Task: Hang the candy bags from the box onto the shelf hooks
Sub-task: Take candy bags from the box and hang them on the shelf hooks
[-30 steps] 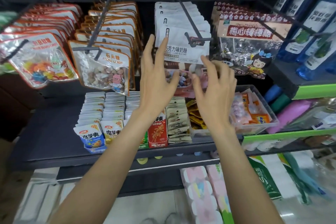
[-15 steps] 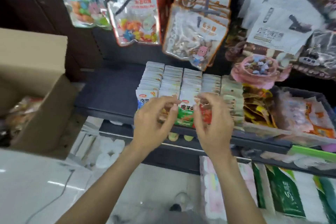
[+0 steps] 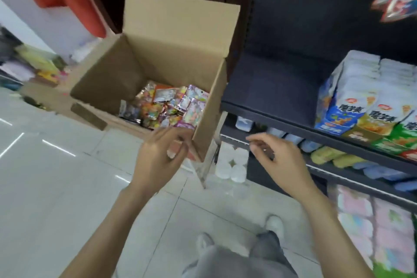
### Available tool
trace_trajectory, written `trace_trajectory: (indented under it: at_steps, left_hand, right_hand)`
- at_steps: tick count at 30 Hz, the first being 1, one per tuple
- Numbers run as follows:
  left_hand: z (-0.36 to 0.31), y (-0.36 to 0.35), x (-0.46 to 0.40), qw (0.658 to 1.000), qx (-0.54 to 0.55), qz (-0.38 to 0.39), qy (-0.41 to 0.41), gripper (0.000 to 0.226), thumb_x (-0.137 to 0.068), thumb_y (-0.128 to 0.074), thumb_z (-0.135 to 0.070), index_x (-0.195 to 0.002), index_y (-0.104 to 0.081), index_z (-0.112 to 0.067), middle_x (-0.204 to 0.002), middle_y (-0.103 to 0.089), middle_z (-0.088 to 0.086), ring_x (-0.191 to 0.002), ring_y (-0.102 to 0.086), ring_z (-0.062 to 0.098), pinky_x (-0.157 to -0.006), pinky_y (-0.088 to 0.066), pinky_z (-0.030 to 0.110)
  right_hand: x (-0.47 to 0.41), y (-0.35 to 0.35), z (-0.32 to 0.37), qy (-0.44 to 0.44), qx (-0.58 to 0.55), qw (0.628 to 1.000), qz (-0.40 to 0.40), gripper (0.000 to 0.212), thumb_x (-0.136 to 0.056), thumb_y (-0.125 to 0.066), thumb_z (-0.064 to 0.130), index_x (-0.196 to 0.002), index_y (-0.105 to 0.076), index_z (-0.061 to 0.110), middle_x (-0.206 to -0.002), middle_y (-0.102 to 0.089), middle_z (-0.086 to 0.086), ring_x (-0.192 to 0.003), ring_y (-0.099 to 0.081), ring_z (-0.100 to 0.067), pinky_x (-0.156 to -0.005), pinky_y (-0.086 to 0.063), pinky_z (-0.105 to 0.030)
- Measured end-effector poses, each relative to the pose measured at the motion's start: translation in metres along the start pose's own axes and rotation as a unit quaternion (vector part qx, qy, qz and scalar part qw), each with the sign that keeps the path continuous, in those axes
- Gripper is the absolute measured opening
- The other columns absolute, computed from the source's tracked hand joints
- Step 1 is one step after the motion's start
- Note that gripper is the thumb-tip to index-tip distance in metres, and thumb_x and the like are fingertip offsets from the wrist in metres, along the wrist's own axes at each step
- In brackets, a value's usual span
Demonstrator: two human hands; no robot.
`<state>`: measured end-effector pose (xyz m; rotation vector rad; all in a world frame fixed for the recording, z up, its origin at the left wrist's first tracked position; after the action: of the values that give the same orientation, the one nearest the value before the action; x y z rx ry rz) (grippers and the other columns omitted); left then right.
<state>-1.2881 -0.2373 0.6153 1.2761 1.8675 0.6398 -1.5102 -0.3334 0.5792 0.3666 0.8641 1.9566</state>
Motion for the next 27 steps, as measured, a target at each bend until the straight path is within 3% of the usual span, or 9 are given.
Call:
trace_trajectory:
  at_steps: [3,7,9,14,17,20,23,27]
  left_hand:
    - [0.062,0.038,-0.018,0.999,-0.020,0.020,0.021,0.020,-0.086,-0.058,-0.019,-0.102,-0.070,-0.016,-0.102,-0.063,-0.018,-0.094,-0.059,0.009,-0.079,-0.043,0.020]
    - [0.141,0.047,-0.062,0.993,-0.026,0.105,0.056,0.022,-0.087,-0.067,-0.008,-0.109,-0.069,-0.012,-0.102,-0.070,-0.005,-0.089,-0.066,0.019,-0.075,-0.042,0.010]
    - [0.173,0.040,-0.083,0.987,-0.017,0.138,0.075,0.028,-0.088,-0.067,-0.012,-0.116,-0.065,-0.012,-0.099,-0.070,-0.003,-0.086,-0.067,0.020,-0.078,-0.049,0.020]
    - [0.229,0.011,-0.125,0.978,-0.025,0.182,0.095,0.038,-0.088,-0.066,-0.020,-0.126,-0.058,-0.016,-0.110,-0.068,0.000,-0.094,-0.062,0.016,-0.081,-0.049,0.031]
    - [0.255,-0.010,-0.146,0.976,-0.004,0.188,0.113,0.043,-0.089,-0.065,-0.024,-0.130,-0.054,-0.018,-0.116,-0.066,0.002,-0.104,-0.063,0.019,-0.088,-0.052,0.037]
    - [0.275,-0.037,-0.164,0.968,-0.034,0.231,0.090,0.046,-0.090,-0.063,-0.032,-0.133,-0.050,-0.020,-0.121,-0.064,0.001,-0.110,-0.061,0.022,-0.089,-0.051,0.039]
    - [0.291,-0.066,-0.178,0.950,-0.067,0.297,0.065,0.048,-0.092,-0.059,-0.036,-0.135,-0.045,-0.021,-0.126,-0.060,0.002,-0.113,-0.058,0.027,-0.088,-0.050,0.041]
    - [0.296,-0.105,-0.192,0.921,-0.088,0.379,-0.004,0.058,-0.091,-0.061,-0.034,-0.142,-0.036,-0.020,-0.138,-0.046,0.010,-0.123,-0.048,0.033,-0.094,-0.045,0.042]
  right_hand:
    - [-0.042,-0.033,0.057,0.010,-0.019,0.999,0.032,0.016,-0.093,-0.060,0.021,-0.106,-0.068,0.027,-0.093,-0.069,0.013,-0.084,-0.065,-0.004,-0.074,-0.052,-0.022]
    - [-0.106,-0.084,0.105,0.053,0.048,0.995,0.071,0.017,-0.093,-0.059,0.023,-0.109,-0.066,0.028,-0.095,-0.063,0.017,-0.083,-0.063,-0.008,-0.072,-0.054,-0.037]
    - [-0.141,-0.112,0.107,0.048,0.105,0.988,0.103,0.022,-0.093,-0.059,0.022,-0.114,-0.064,0.027,-0.108,-0.064,0.011,-0.092,-0.063,-0.015,-0.076,-0.053,-0.038]
    - [-0.234,-0.185,0.076,0.008,0.229,0.952,0.205,0.043,-0.091,-0.058,0.013,-0.133,-0.052,0.020,-0.128,-0.053,-0.010,-0.120,-0.049,-0.032,-0.091,-0.045,-0.039]
    - [-0.271,-0.224,0.050,-0.026,0.277,0.924,0.264,0.057,-0.091,-0.060,0.012,-0.143,-0.039,0.019,-0.137,-0.045,-0.013,-0.127,-0.039,-0.034,-0.102,-0.041,-0.043]
    - [-0.283,-0.242,0.021,-0.091,0.300,0.910,0.273,0.062,-0.092,-0.058,0.010,-0.147,-0.032,0.016,-0.141,-0.041,-0.014,-0.129,-0.037,-0.036,-0.104,-0.039,-0.045]
    - [-0.280,-0.251,-0.005,-0.163,0.311,0.891,0.290,0.070,-0.090,-0.063,0.021,-0.149,-0.025,0.016,-0.145,-0.035,-0.015,-0.130,-0.037,-0.037,-0.104,-0.038,-0.047]
    - [-0.265,-0.257,-0.008,-0.199,0.271,0.874,0.351,0.102,-0.077,-0.076,0.045,-0.153,-0.013,0.019,-0.156,-0.020,-0.011,-0.141,-0.025,-0.035,-0.111,-0.031,-0.051]
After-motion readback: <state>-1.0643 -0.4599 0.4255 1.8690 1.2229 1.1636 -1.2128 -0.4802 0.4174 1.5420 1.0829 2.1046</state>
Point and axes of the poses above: each hand's wrist, its own x-axis away from the middle knuckle, its own y-axis out of the back of the hand, z = x × y, the point moved 8 cm from there along -x, towards the middle knuckle
